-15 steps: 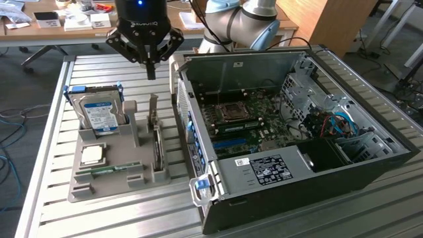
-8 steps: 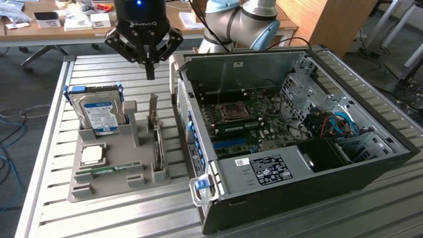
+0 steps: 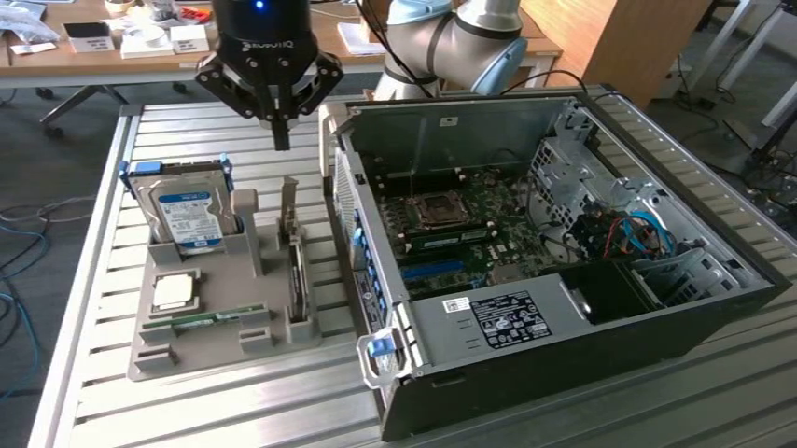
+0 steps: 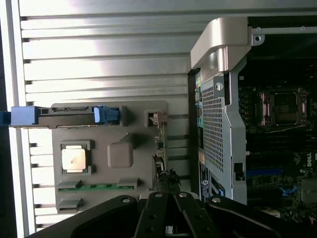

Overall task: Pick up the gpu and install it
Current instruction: 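Reach for the gpu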

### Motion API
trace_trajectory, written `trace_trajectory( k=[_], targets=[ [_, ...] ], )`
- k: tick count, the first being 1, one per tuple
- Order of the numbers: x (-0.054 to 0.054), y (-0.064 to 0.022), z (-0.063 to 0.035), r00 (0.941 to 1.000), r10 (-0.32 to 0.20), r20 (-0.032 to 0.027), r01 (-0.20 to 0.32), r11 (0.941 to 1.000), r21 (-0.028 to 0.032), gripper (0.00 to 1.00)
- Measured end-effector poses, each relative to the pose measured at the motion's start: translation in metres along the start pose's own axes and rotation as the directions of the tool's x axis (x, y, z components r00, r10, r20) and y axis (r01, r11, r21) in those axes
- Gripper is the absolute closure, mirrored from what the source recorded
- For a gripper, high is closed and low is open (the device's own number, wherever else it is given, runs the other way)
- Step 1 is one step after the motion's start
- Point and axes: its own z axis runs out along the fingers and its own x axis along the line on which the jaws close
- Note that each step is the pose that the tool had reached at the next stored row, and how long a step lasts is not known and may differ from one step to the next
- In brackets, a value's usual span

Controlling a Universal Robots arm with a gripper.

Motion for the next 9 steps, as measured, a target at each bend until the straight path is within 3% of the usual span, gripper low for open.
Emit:
trace_trajectory(
  k=[9],
  targets=[
    [0.0038, -0.0003, -0.0001, 1.0, 0.0, -0.0001, 0.0, 1.0, 0.0001, 0.89]
  ],
)
